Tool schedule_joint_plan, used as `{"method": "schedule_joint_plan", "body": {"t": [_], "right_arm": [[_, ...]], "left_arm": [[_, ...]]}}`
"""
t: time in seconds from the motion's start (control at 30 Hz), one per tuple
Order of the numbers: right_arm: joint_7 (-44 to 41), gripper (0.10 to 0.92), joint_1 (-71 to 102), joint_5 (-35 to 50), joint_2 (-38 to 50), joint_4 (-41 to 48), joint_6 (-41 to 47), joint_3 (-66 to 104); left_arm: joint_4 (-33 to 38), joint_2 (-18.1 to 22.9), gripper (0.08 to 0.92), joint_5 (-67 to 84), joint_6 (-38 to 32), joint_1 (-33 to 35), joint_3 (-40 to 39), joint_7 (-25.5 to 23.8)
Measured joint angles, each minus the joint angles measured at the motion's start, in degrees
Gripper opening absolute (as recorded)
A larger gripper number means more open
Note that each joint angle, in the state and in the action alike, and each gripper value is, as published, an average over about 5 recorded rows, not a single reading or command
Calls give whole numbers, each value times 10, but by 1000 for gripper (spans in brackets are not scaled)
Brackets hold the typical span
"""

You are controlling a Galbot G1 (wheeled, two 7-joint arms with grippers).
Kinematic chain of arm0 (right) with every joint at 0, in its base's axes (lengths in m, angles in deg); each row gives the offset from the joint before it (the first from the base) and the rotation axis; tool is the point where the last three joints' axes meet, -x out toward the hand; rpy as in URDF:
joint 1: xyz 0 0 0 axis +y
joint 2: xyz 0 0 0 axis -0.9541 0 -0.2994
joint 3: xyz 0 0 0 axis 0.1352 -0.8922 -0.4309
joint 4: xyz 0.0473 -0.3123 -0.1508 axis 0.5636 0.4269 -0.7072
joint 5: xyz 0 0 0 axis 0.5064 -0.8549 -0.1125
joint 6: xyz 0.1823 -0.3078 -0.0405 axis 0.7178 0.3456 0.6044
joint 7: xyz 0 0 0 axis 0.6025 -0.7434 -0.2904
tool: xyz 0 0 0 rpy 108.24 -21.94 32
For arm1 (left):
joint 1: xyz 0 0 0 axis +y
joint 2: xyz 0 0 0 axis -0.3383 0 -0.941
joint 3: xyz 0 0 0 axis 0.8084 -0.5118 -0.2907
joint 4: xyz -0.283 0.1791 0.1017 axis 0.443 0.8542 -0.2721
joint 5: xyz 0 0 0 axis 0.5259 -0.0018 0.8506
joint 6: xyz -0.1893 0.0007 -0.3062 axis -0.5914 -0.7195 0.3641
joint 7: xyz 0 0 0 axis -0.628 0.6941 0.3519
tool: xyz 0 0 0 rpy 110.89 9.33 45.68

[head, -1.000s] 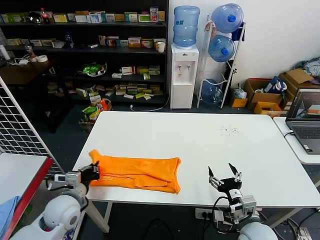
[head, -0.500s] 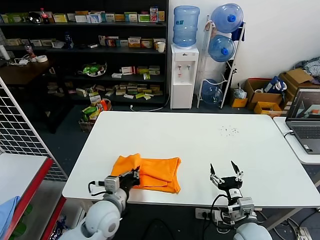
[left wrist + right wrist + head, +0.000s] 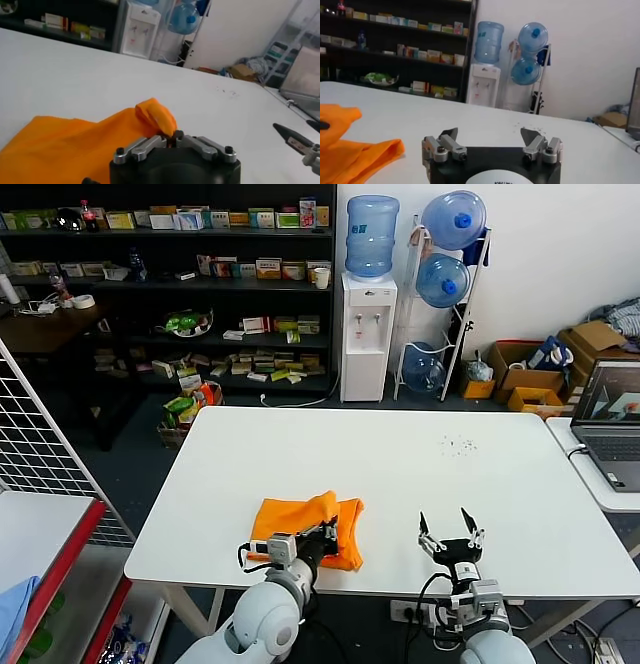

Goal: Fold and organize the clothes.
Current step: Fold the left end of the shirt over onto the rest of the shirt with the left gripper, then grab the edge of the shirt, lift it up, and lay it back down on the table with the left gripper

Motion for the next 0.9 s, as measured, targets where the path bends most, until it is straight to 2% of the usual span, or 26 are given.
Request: {"method": "schedule_joint_plan", "body": {"t": [0.27, 0.43, 0.7, 0.9], "right_arm": [[0, 823, -5, -5, -4, 2, 0, -10], [-1, 823, -7, -5, -1, 0, 0, -15], [-19, 823, -13, -2, 6, 2, -5, -17], [-36, 823, -13, 1, 11, 5, -6, -19]], "left_arm": [[-16, 18, 428, 6, -42, -2, 2, -14], [-8, 7, 567, 11, -66, 8, 16, -22], [12, -64, 788, 11, -64, 34, 51, -46], [7, -131, 822, 21, -36, 44, 89, -88]]}}
